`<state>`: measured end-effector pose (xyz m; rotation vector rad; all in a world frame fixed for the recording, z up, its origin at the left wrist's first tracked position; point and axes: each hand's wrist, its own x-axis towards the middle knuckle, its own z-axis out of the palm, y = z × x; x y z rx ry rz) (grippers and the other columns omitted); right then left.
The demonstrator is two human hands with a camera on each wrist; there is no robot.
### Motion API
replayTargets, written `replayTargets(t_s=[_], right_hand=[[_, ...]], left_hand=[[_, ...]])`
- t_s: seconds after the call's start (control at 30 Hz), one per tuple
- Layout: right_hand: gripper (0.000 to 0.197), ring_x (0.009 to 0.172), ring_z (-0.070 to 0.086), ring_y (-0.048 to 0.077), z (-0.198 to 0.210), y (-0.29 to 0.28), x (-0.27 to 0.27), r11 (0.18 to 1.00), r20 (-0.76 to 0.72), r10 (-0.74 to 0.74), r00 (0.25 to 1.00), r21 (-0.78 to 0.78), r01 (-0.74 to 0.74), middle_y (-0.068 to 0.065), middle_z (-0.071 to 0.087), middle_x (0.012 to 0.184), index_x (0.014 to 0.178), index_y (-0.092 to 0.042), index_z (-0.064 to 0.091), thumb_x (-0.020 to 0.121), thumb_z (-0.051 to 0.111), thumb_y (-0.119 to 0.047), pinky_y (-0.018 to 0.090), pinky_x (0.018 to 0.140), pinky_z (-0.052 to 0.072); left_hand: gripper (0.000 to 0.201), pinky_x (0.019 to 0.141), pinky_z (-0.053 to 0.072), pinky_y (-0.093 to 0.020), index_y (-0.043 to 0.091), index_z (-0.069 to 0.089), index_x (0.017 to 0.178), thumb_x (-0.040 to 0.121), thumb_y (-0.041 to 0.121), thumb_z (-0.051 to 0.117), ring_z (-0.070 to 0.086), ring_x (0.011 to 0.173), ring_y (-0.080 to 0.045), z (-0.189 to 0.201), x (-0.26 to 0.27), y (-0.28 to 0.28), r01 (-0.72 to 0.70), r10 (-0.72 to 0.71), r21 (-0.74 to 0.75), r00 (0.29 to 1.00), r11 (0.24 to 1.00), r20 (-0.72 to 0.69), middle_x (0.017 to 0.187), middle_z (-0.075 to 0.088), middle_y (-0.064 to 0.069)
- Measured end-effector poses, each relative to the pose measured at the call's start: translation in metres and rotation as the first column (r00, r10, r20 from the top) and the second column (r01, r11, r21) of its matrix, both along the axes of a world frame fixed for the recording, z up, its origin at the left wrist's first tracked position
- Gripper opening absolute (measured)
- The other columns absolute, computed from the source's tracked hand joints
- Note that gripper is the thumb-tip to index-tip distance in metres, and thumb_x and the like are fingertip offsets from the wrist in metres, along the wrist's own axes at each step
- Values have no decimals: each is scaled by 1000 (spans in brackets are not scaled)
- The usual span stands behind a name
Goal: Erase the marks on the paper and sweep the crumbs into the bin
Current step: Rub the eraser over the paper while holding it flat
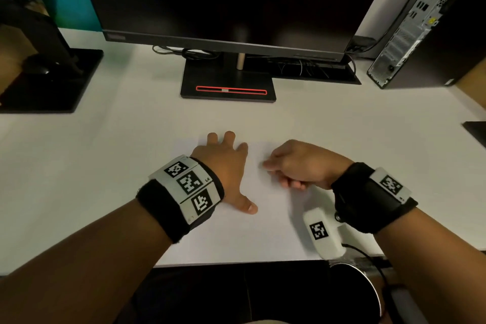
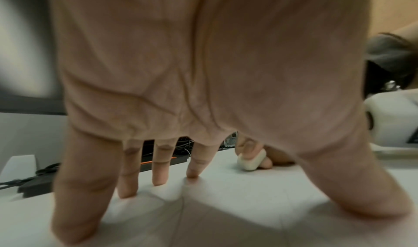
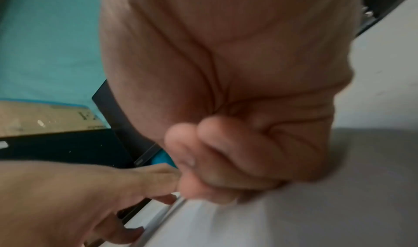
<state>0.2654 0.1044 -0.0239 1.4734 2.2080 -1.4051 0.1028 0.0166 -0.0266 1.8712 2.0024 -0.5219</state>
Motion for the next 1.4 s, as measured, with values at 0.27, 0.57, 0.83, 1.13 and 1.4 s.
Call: replayTargets(t_s=[0.27,0.57,0.83,1.13,1.4], right_hand=[[30,39,39,16,2,3,-14,991,92,47,995,118,-58,2,55,52,71,-8,60,96,53,-23,20,40,34],[29,38,38,18,0,7,-20,993,98,34,995,107,-44,7,55,54,71,-5,61,95,50,-18,19,41,33],[29,42,37,20,-1,7,-26,991,97,31,995,129,-43,9,54,56,68,-7,58,94,49,-17,19,41,32],[30,38,36,18,0,10,-31,992,87,13,996,123,-24,8,54,55,72,-5,60,97,49,-18,18,39,31],[34,36,37,16,0,12,-39,990,92,20,996,140,-32,6,56,54,68,-6,59,98,49,-20,18,39,33]], left_hand=[[130,99,45,-49,23,7,157,61,86,66,17,143,-33,-2,-2,-3,-18,18,-5,1000,1000,7,159,10,-4],[132,97,45,-47,16,1,158,65,84,66,12,143,-39,-1,0,-5,-69,70,-35,997,997,33,161,1,-2],[133,97,42,-44,15,2,158,64,85,64,16,141,-39,-2,-1,-5,-52,52,-28,998,998,19,160,6,-3],[132,98,42,-45,14,4,158,64,85,64,15,141,-40,-2,-1,-5,-46,47,-32,999,998,21,160,5,-4],[131,99,42,-45,13,4,158,65,85,63,16,140,-39,-1,-1,-6,-42,43,-34,999,999,15,160,6,-4]])
